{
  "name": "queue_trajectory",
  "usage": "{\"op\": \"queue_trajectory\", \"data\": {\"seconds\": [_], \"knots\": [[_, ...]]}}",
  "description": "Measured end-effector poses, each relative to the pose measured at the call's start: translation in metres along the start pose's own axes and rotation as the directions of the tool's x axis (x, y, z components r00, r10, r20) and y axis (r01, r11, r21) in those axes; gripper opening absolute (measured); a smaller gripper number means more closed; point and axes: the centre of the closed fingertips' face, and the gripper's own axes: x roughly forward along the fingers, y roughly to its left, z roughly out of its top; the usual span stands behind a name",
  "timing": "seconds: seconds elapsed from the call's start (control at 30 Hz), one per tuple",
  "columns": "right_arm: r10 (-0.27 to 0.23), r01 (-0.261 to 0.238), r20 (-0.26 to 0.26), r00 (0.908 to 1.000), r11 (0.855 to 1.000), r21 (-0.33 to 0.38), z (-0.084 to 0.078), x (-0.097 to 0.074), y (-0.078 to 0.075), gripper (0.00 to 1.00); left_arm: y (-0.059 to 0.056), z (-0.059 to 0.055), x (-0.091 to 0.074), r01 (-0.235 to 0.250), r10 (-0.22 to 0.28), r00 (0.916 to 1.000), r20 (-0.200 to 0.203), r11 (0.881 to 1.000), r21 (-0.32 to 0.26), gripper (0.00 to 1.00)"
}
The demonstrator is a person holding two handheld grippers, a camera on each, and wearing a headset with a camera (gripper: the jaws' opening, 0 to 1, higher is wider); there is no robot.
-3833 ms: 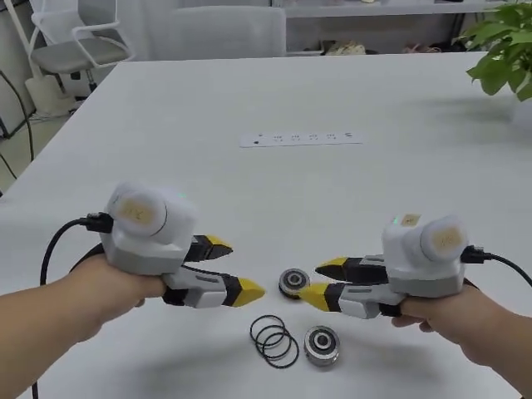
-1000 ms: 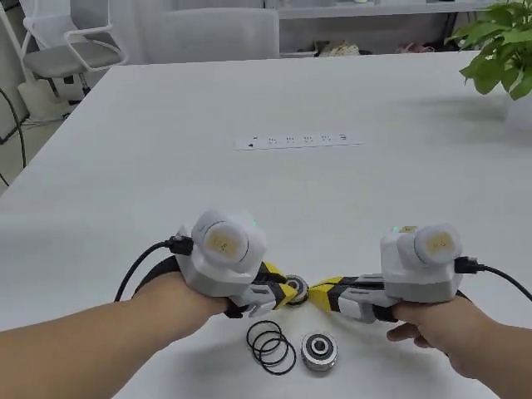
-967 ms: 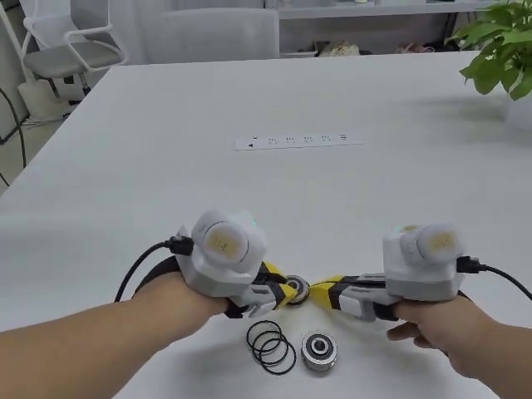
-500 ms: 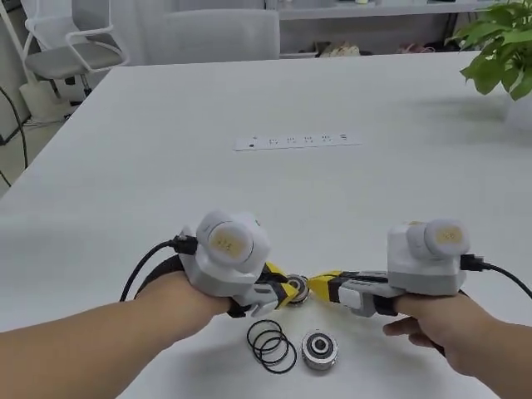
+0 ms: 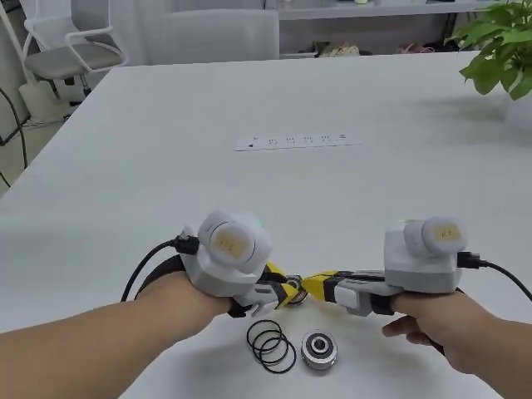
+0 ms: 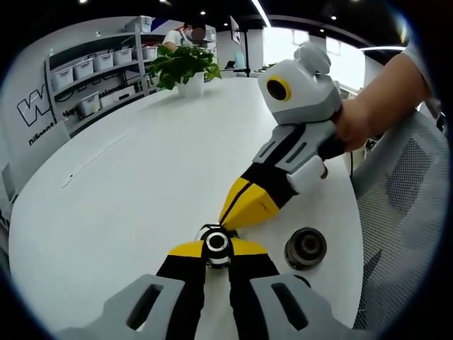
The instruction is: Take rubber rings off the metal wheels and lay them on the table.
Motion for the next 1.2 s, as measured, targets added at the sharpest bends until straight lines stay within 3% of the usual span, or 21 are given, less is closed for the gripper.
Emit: {"op": "queue_trajectory", "data": {"seconds": [0.13,0.17,0.2,0.23,0.3,0.5,0.67,0.93,1.2], "knots": [[0.033,-0.033,0.004,0.9994,0.999,-0.003,0.0,0.001,0.008,0.0,-0.001,0.0,0.0,0.003,-0.003,1.0,0.0,1.0,0.002,0.06],[0.059,-0.059,0.01,0.9982,0.998,0.01,0.001,0.002,0.013,0.0,-0.001,0.0,0.0,0.004,-0.004,1.0,0.001,1.0,0.003,0.06],[0.104,-0.105,0.064,0.9925,0.994,0.006,0.012,0.003,0.023,0.0,-0.001,0.001,0.0,0.002,-0.002,1.0,0.004,1.0,0.006,0.06],[0.115,-0.116,0.058,0.9917,0.993,0.021,0.011,0.003,0.026,0.0,-0.001,0.001,-0.001,0.002,-0.002,1.0,0.005,1.0,0.006,0.06],[0.087,-0.087,0.037,0.9956,0.996,-0.001,0.009,0.004,0.021,0.0,-0.002,0.0,-0.001,0.003,-0.003,1.0,0.007,1.0,0.005,0.06],[0.066,-0.067,0.023,0.9975,0.998,0.018,0.004,-0.001,0.013,0.0,-0.002,0.0,-0.002,0.0,0.0,1.0,0.006,1.0,0.003,0.07],[0.057,-0.058,0.015,0.9982,0.998,0.018,0.002,-0.001,0.011,0.0,-0.003,0.0,-0.003,0.006,-0.005,0.9999,0.009,0.999,-0.033,0.07],[0.063,-0.063,0.014,0.9979,0.998,0.016,0.002,-0.002,0.012,0.0,-0.009,-0.004,-0.011,0.032,-0.032,0.9995,-0.005,0.999,-0.017,0.14],[0.079,-0.082,0.055,0.9953,0.996,0.038,0.012,-0.005,0.015,0.0,-0.008,0.006,-0.027,0.029,-0.028,0.9985,0.046,0.999,-0.027,0.21]]}}
